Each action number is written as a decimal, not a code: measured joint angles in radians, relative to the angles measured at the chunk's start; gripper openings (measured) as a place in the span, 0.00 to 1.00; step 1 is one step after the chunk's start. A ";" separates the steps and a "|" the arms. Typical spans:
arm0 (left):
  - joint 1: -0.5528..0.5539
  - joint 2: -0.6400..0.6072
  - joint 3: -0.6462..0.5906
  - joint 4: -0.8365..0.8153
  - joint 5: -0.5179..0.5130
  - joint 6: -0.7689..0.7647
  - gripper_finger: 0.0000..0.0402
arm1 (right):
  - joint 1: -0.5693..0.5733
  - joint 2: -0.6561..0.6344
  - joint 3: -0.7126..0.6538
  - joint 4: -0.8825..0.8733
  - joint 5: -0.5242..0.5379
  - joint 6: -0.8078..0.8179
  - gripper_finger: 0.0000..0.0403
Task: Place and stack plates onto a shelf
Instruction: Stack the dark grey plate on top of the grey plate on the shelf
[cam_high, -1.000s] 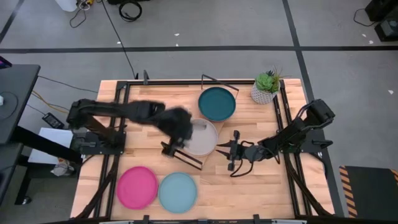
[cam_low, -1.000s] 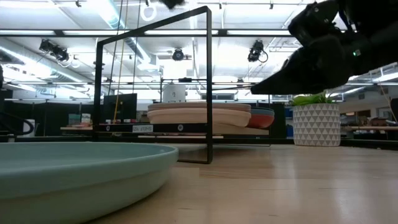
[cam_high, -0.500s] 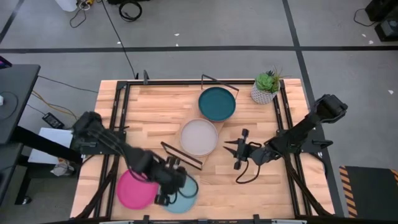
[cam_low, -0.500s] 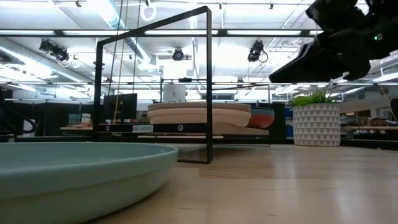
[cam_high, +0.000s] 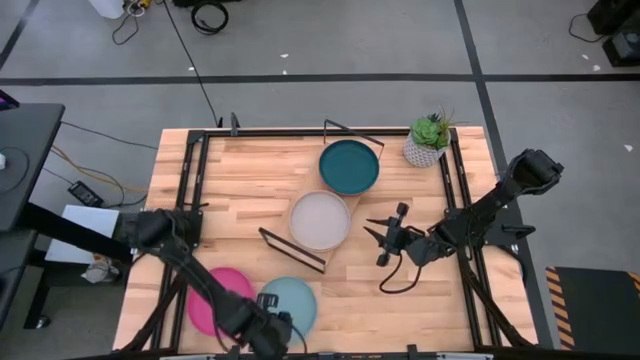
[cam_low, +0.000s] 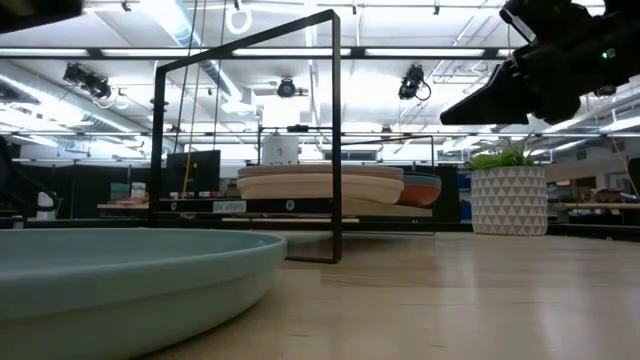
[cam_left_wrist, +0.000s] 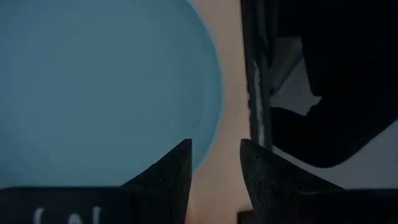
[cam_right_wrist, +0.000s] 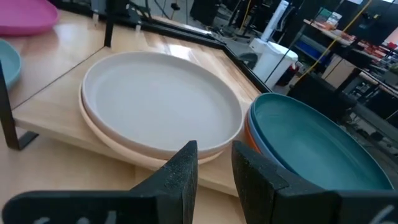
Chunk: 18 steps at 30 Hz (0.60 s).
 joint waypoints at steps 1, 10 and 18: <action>-0.014 0.008 0.000 0.004 -0.016 -0.005 0.35 | 0.000 0.000 0.000 0.010 -0.001 0.000 0.26; -0.107 0.039 0.000 0.014 -0.225 0.027 0.35 | 0.000 -0.001 0.000 0.022 -0.084 0.027 0.26; -0.144 0.121 0.000 0.027 -0.291 0.164 0.35 | 0.000 -0.001 0.000 0.022 -0.119 0.043 0.26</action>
